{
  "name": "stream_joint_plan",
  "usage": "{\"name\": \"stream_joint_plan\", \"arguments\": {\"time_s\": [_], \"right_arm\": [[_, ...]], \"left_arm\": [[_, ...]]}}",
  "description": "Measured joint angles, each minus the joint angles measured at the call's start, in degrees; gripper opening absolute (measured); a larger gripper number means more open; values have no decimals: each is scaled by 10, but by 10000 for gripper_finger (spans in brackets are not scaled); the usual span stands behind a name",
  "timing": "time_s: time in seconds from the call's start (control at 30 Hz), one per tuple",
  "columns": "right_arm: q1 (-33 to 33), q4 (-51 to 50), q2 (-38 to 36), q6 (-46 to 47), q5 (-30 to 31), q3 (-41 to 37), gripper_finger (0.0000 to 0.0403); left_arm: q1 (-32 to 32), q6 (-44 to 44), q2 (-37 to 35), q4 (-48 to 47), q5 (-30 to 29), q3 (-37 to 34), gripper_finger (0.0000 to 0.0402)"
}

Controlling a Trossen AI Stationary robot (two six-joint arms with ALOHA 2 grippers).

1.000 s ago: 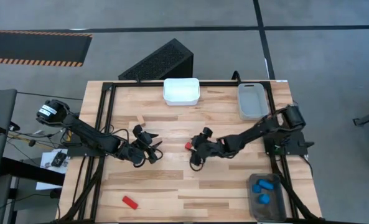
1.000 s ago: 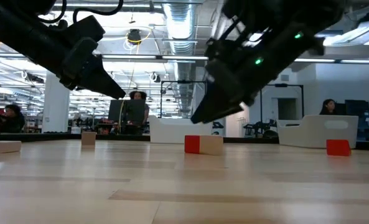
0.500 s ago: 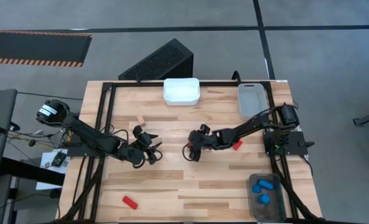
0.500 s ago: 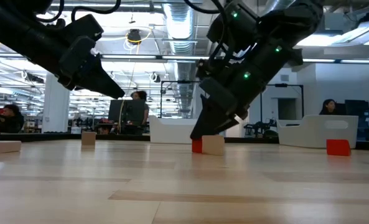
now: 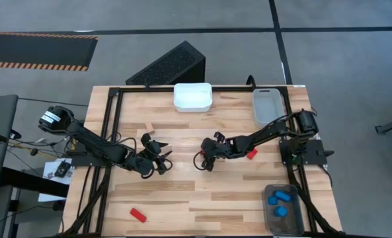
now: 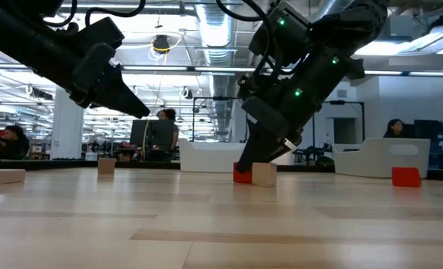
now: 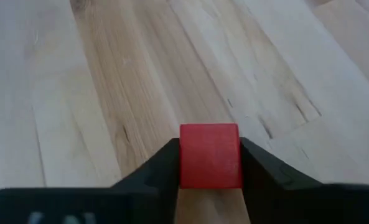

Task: Sort & place blocks by color
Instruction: Put the top left red block into the white bin

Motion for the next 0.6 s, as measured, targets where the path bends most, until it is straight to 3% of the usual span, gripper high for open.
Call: {"name": "stream_joint_plan", "arguments": {"time_s": [0.07,0.27,0.43,0.6], "right_arm": [[0,1,0,0,0,0,118],[5,31,2,-2,-2,-1,118],[9,84,3,-13,-42,-2,142],[8,122,3,-18,-87,-2,129]], "left_arm": [[0,0,0,0,0,0,166],[0,-6,17,8,-3,0,166],[5,17,94,79,-5,0,166],[10,89,176,173,2,14,166]]}}
